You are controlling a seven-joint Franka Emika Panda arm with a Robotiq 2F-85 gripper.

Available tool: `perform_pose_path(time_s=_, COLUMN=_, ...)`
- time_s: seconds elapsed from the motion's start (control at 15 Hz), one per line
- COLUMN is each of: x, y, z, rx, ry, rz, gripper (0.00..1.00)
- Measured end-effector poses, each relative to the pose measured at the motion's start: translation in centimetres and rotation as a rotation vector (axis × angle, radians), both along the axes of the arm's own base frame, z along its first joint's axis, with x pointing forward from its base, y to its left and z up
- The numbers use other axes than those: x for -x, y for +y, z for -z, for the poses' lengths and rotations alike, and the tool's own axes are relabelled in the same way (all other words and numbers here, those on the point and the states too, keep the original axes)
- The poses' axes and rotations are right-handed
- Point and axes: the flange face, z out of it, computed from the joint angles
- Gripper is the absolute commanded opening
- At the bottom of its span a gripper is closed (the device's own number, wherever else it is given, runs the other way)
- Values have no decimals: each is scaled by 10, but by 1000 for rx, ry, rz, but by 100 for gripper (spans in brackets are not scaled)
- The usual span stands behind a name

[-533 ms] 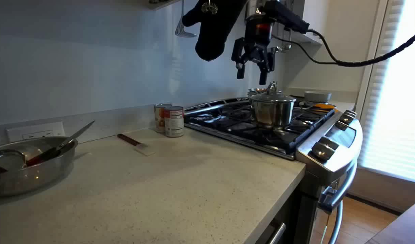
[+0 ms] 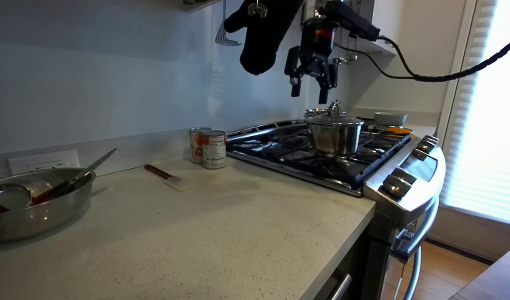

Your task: Pick up the silver pot and place it on the top left cooker on the hob of the stove

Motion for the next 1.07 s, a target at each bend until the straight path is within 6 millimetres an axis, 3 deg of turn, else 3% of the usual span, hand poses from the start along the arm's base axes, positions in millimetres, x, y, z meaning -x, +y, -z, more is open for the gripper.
perform_pose_path(time_s=0.33, x=-9, y=-16, z=-5, rx=35, ry=-3, rz=165, gripper=100)
perform_pose_path(time_s=0.8, x=-28, y=-73, z=-19, rx=200, ry=-67, rz=472, gripper=100)
perform_pose_path(time_s=1.07, x=-40, y=-113, z=-33, rx=158, ry=-160, rz=468, gripper=100)
